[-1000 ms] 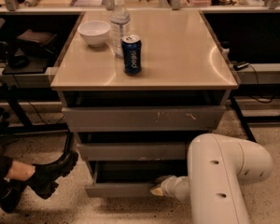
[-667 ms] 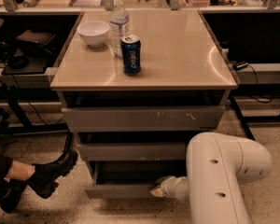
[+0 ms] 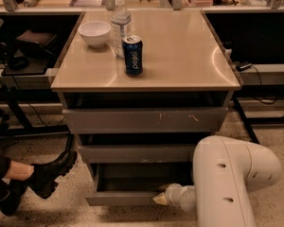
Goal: Open bottom drawer
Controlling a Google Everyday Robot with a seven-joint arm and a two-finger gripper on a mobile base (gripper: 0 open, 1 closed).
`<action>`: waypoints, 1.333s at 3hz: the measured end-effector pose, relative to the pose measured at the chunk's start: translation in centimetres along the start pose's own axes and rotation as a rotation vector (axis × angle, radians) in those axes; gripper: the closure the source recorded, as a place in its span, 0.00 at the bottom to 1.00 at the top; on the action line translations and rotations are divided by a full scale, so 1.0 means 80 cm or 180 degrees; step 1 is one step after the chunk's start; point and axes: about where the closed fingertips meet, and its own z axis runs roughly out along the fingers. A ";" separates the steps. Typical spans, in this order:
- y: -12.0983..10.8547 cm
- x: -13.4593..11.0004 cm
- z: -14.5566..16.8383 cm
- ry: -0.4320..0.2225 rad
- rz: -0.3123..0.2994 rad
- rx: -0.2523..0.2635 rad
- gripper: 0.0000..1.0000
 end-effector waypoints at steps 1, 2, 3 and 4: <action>0.013 0.006 -0.005 -0.0027 -0.0020 -0.0034 1.00; 0.015 0.003 -0.008 -0.0028 -0.0020 -0.0034 1.00; 0.041 0.024 -0.013 -0.0042 -0.0024 -0.0102 1.00; 0.041 0.018 -0.020 -0.0042 -0.0024 -0.0102 1.00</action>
Offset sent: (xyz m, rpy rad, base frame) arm -0.1768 -0.0526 -0.0311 0.1024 -0.1636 0.0404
